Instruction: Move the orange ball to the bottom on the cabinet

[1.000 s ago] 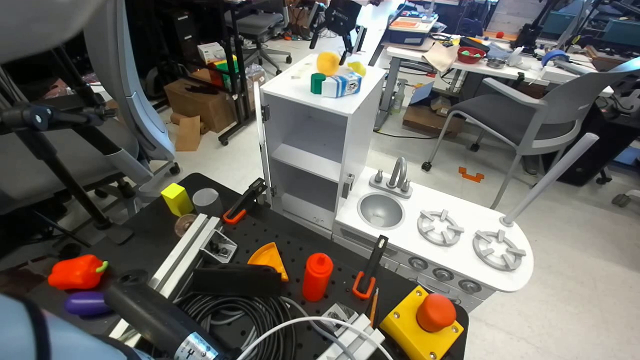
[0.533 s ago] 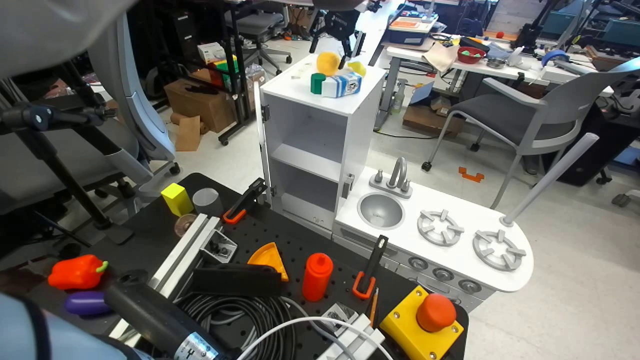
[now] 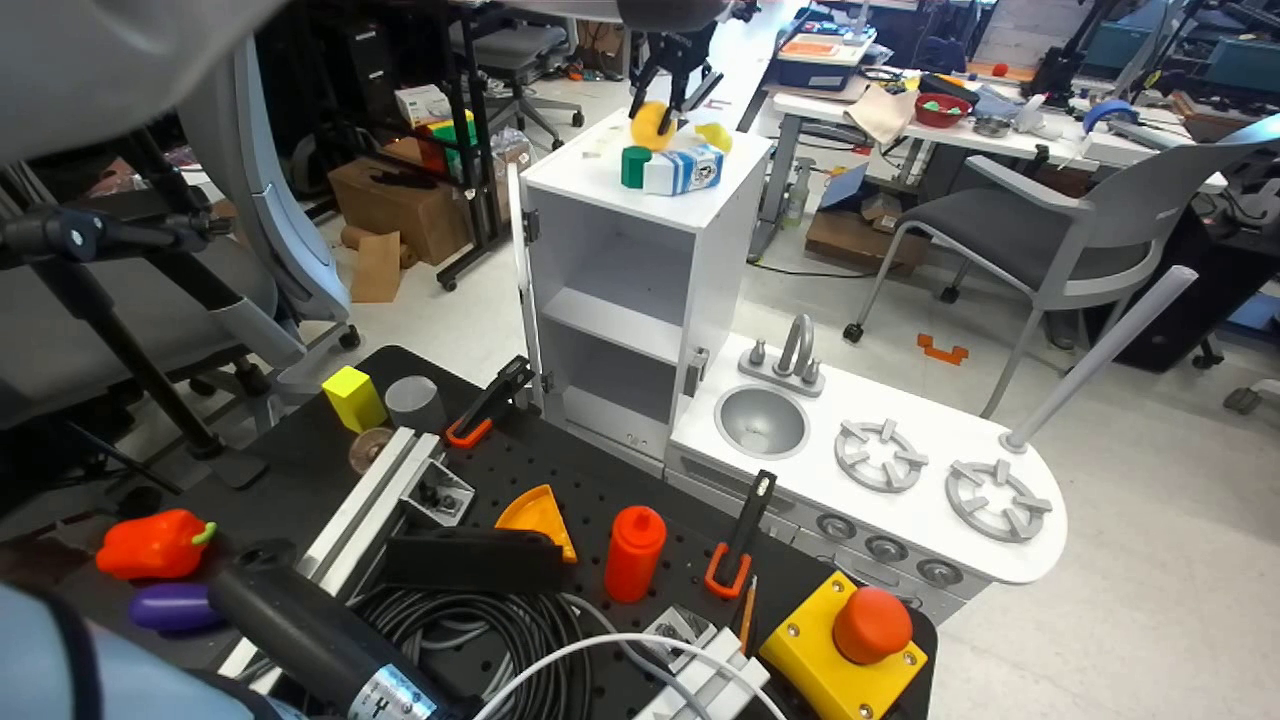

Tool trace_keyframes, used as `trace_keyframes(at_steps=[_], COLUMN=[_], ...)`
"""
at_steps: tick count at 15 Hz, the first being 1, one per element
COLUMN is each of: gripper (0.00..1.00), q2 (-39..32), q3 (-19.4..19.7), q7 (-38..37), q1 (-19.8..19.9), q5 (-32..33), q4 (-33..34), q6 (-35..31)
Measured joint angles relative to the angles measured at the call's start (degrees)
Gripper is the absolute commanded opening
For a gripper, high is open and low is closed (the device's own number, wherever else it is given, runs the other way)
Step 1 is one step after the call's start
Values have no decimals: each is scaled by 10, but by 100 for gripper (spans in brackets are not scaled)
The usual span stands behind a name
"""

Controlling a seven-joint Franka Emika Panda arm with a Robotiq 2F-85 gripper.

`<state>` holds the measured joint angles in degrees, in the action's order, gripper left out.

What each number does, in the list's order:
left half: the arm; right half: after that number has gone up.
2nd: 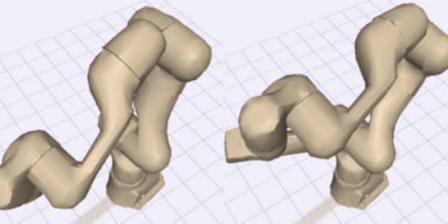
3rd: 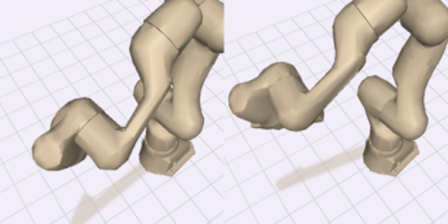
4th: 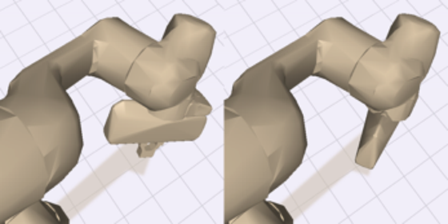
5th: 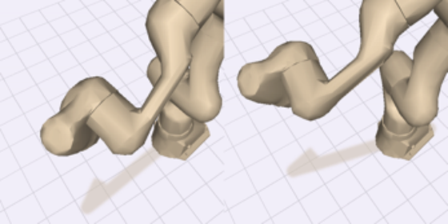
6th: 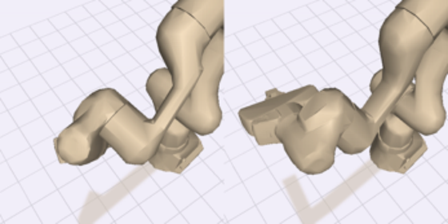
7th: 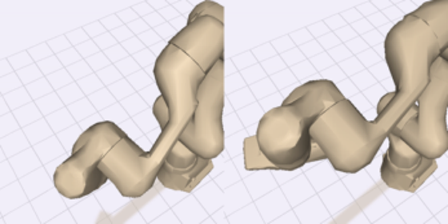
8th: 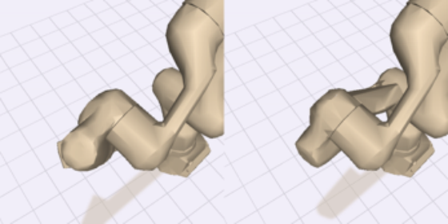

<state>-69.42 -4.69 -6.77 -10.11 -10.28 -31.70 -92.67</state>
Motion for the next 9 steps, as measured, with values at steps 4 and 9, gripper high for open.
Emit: trace_keyframes(at_steps=[4, 9], gripper=[5, 4], q2=[0, 1], q3=[3, 6], q7=[0, 3], q1=[-3, -8], q5=[1, 4], q4=[1, 6], q6=[-18, -14])
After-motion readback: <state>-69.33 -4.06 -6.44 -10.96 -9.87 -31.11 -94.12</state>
